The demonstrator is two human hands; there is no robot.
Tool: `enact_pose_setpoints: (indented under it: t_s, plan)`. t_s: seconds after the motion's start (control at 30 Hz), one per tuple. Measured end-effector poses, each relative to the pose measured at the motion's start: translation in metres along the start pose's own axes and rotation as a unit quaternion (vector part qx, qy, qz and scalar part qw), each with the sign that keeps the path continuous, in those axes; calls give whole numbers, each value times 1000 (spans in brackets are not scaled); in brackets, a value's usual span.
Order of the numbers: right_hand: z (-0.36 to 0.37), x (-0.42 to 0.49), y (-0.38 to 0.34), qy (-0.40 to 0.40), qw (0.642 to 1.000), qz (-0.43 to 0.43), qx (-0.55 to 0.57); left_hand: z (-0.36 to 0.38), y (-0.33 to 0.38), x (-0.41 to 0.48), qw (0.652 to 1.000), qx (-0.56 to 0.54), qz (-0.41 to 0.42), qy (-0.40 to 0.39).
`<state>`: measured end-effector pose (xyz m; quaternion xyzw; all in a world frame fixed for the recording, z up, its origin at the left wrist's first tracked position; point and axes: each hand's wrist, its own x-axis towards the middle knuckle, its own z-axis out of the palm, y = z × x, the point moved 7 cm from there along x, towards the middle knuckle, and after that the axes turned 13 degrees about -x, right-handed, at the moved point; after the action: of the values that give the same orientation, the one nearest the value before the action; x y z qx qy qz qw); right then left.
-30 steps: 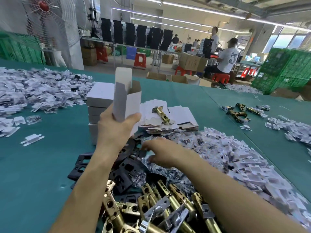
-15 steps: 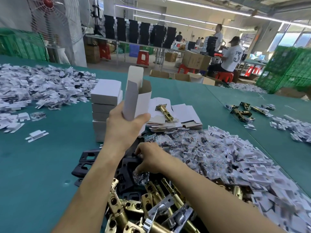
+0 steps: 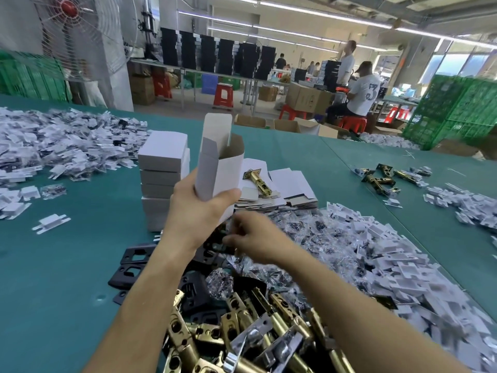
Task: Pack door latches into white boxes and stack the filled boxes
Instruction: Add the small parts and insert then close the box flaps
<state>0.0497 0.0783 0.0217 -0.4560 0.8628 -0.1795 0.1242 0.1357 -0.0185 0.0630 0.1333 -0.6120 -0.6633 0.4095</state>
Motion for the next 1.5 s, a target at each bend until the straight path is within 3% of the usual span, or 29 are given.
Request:
enact_pose_setpoints:
  t_s: [0.07, 0.13, 0.23, 0.33, 0.43, 0.57, 0.9, 1.07, 1.13, 1.23, 1.3, 1.33, 1.4, 1.5]
  plan:
    - [-36, -11, 22, 78, 994, 41, 58, 6, 1, -2, 999, -14, 6, -31]
    - [-80, -29, 41, 205, 969, 57, 123, 15, 1, -5, 997, -20, 7, -77]
    - [-133, -64, 43, 334, 917, -32, 213, 25, -6, -9, 990, 9, -9, -140]
    - [-163, -95, 13, 393, 887, -183, 159, 37, -13, -16, 977, 31, -17, -210]
    - [-167, -109, -20, 409, 882, -235, -11, 46, -12, -21, 969, 15, -9, -247]
    - [-156, -105, -41, 349, 900, -213, -154, 53, -7, -27, 961, -24, 14, -274]
    - [-142, -101, -73, 278, 907, -197, -246, 52, -9, -28, 967, -93, 38, -233]
    - [-139, -81, -61, 225, 902, -117, -350, 54, -10, -26, 969, -75, 33, -233]
    - [-138, -77, -53, 222, 912, -121, -324, 53, -15, -25, 975, -54, 4, -217]
    - [-150, -83, -33, 333, 922, -138, -143, 47, -20, -21, 980, -55, -33, -188]
    - [-152, -82, -3, 367, 922, -86, -87, 42, -20, -19, 984, -52, -33, -168]
    - [-145, -75, 15, 329, 938, -36, -104, 41, -20, -18, 985, -57, -38, -161]
    - [-115, -61, 49, 157, 968, 57, -187, 38, -23, -18, 983, -93, -67, -146]
    - [-55, -61, 80, -63, 957, 113, -260, 39, -25, -22, 962, -204, -129, -128]
